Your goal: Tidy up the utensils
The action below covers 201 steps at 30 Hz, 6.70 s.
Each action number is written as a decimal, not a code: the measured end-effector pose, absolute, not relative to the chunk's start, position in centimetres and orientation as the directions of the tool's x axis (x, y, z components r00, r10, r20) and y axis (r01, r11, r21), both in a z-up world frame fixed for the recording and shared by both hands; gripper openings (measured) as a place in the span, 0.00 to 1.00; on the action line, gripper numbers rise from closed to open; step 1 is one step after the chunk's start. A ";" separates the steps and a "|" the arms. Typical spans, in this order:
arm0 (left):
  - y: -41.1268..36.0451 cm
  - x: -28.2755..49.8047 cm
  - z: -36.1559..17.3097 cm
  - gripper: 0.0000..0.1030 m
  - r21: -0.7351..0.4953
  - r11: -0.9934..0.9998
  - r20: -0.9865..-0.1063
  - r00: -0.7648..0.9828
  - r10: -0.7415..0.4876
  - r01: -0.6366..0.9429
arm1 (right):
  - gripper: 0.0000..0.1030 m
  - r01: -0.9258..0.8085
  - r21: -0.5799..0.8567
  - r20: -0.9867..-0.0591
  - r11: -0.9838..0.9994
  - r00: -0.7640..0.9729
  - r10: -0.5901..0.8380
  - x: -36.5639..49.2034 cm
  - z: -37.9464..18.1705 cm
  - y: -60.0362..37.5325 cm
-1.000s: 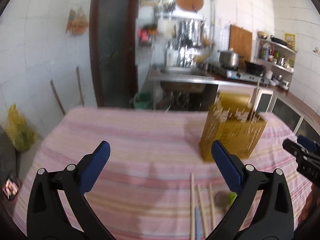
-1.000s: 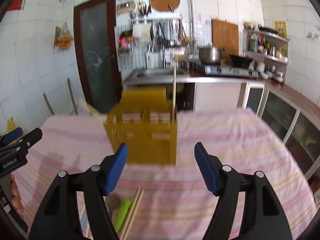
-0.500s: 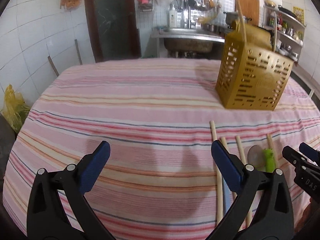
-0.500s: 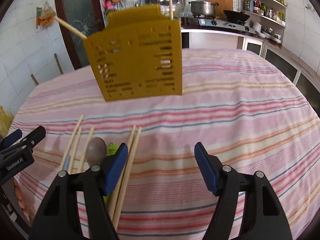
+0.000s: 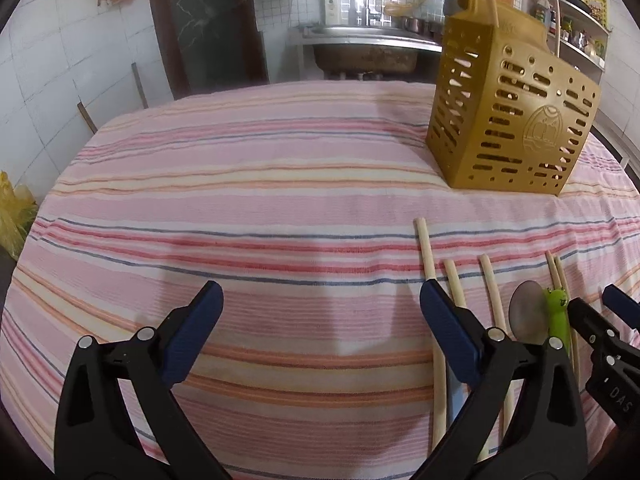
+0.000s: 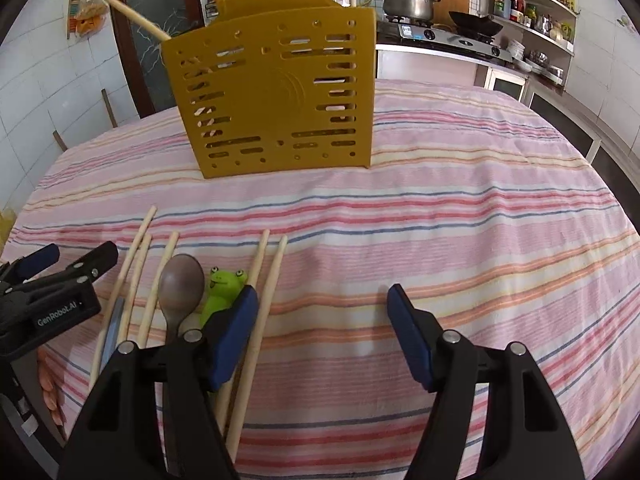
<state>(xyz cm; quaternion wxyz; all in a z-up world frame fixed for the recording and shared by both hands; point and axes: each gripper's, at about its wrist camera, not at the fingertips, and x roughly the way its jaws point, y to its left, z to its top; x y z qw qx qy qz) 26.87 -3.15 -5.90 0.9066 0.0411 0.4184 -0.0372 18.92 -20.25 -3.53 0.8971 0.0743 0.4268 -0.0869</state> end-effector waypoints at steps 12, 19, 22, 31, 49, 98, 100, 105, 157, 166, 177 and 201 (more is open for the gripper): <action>-3.1 27.0 -6.8 0.84 0.020 0.994 -0.783 0.620 -0.053 0.111 | 0.09 0.195 -0.034 -0.786 0.980 0.600 -0.147 19.5 -3.2 -18.2; -4.1 26.4 -6.3 0.81 -0.005 0.992 -0.783 0.617 -0.081 0.124 | 0.07 0.226 0.028 -0.794 0.974 0.596 -0.116 18.2 -2.9 -21.3; -4.7 26.1 -6.0 0.73 -0.004 0.992 -0.780 0.620 -0.084 0.129 | 0.07 0.240 0.033 -0.792 0.970 0.599 -0.121 17.7 -2.9 -22.2; -6.4 24.2 -5.5 0.73 0.062 0.982 -0.766 0.640 -0.066 0.176 | 0.07 0.241 0.082 -0.790 0.967 0.608 -0.084 17.3 -3.2 -23.5; -8.2 27.1 -5.9 0.33 0.046 0.969 -0.822 0.560 -0.102 0.244 | 0.07 0.253 0.102 -0.831 0.962 0.554 -0.057 19.5 -3.0 -25.2; 0.8 11.7 7.1 0.04 -0.079 0.986 -0.327 0.930 -0.167 0.149 | 0.06 0.108 0.149 -0.267 0.983 0.961 -0.065 8.5 9.1 -23.2; 0.2 11.8 8.2 0.04 -0.078 0.983 -0.307 0.934 -0.181 0.165 | 0.06 0.108 0.156 -0.245 0.982 0.967 -0.068 8.9 10.2 -23.4; -2.0 12.8 12.1 0.04 -0.080 0.974 -0.237 0.945 -0.223 0.210 | 0.06 0.102 0.168 -0.184 0.981 0.980 -0.071 10.6 13.7 -24.1; -4.7 22.5 15.4 0.93 -0.009 0.991 -0.277 0.952 -0.129 0.132 | 0.64 0.124 0.146 -0.309 0.981 0.948 -0.074 19.0 14.3 -28.3; -0.8 17.8 9.8 0.95 0.033 0.995 -0.388 0.919 -0.077 0.097 | 0.67 0.120 0.161 -0.445 0.980 0.895 -0.037 14.0 8.5 -25.1; 0.3 20.7 -0.5 0.95 0.047 0.997 -0.593 0.805 -0.024 0.065 | 0.67 0.178 0.135 -0.622 0.975 0.781 -0.057 15.1 0.4 -22.5; -1.1 22.6 -4.4 0.95 0.069 0.993 -0.696 0.718 -0.018 0.092 | 0.12 0.172 0.050 -0.790 0.984 0.610 -0.067 19.4 -3.1 -18.2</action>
